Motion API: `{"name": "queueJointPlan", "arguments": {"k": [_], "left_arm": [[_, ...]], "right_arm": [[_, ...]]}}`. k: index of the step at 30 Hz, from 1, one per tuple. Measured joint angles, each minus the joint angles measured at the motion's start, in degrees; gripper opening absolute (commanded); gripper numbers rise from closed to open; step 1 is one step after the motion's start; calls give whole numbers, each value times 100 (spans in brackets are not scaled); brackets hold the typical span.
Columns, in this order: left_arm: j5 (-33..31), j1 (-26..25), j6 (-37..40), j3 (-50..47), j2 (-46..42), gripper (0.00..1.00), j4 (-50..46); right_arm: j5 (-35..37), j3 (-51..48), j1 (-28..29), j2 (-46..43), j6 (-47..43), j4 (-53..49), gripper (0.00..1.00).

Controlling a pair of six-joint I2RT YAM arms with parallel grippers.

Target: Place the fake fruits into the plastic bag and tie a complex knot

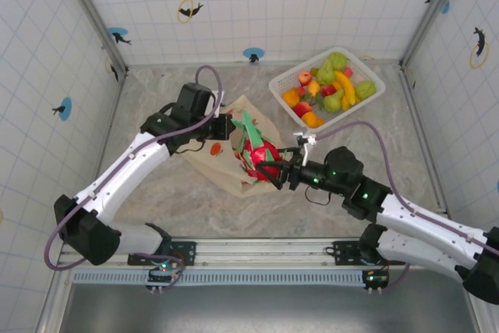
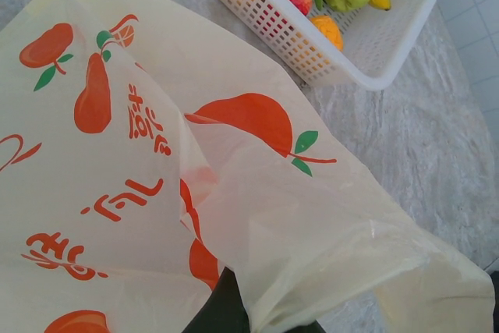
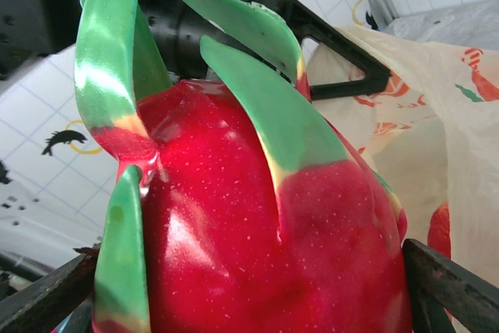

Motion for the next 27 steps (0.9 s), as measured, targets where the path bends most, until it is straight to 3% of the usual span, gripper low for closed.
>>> {"name": "queueJointPlan", "arguments": {"k": [15, 27], "left_arm": [[457, 140, 389, -522, -232, 0, 111], [723, 269, 439, -522, -236, 0, 140]], "right_arm": [[798, -417, -195, 356, -361, 306, 70], [1003, -994, 516, 612, -911, 588, 69]]}}
